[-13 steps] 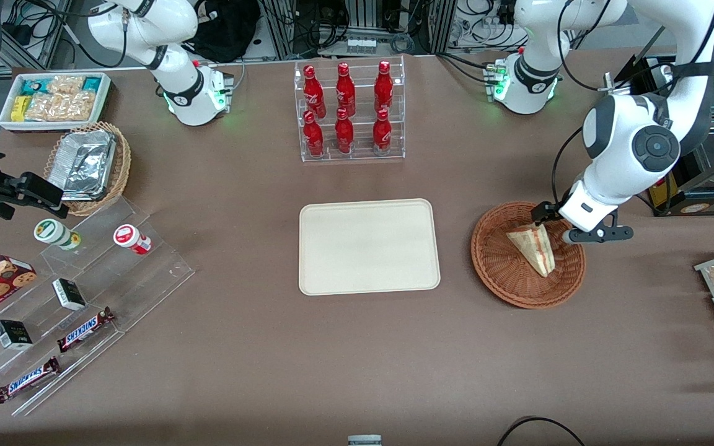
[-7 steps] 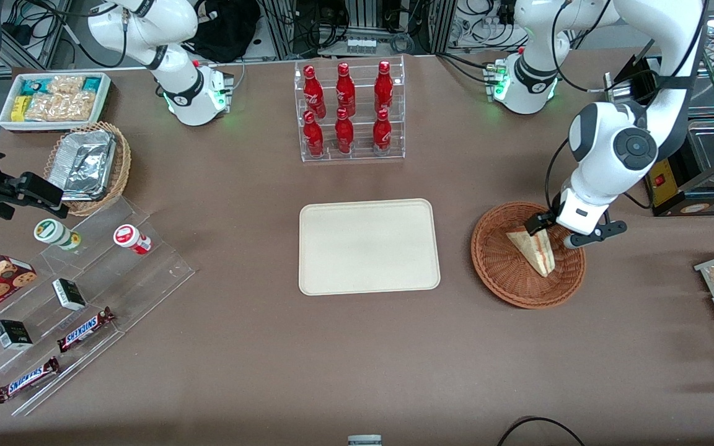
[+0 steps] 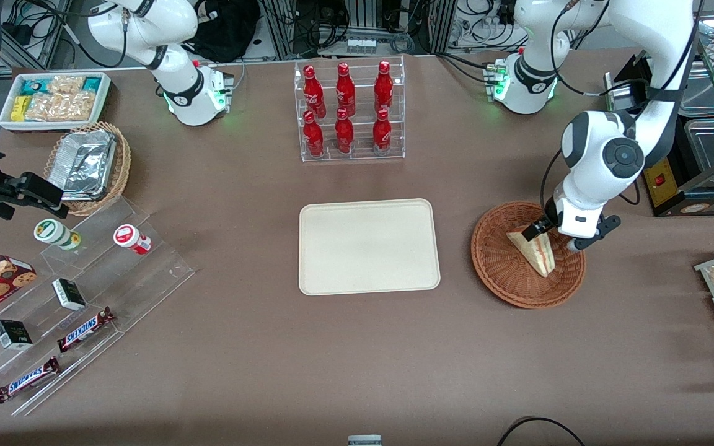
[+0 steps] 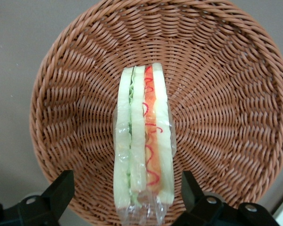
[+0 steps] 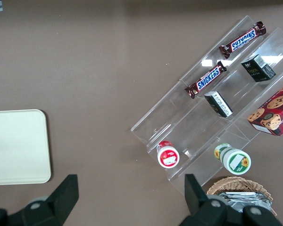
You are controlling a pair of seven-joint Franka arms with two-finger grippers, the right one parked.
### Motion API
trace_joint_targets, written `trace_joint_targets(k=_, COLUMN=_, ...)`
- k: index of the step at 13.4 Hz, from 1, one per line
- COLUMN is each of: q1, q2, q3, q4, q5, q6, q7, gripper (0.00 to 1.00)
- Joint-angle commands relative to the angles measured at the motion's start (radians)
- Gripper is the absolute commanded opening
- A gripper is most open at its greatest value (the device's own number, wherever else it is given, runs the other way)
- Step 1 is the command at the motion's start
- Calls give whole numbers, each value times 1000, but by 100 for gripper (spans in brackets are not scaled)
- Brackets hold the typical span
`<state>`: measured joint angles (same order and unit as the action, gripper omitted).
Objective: Place sandwich from basket to tray
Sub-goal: 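Lower the open left gripper around the upright wrapped sandwich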
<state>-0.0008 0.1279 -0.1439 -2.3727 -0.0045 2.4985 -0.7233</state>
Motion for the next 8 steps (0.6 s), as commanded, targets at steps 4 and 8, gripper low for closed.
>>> trace_joint_targets(k=4, q1=-25, q2=39, q3=-2, q4=4, q5=-6, q6=37, q7=-64, gripper=41)
trace_joint_targets(k=8, q1=-25, q2=32, q3=0, q4=27, q5=3, q6=23, q7=-44, gripper=11)
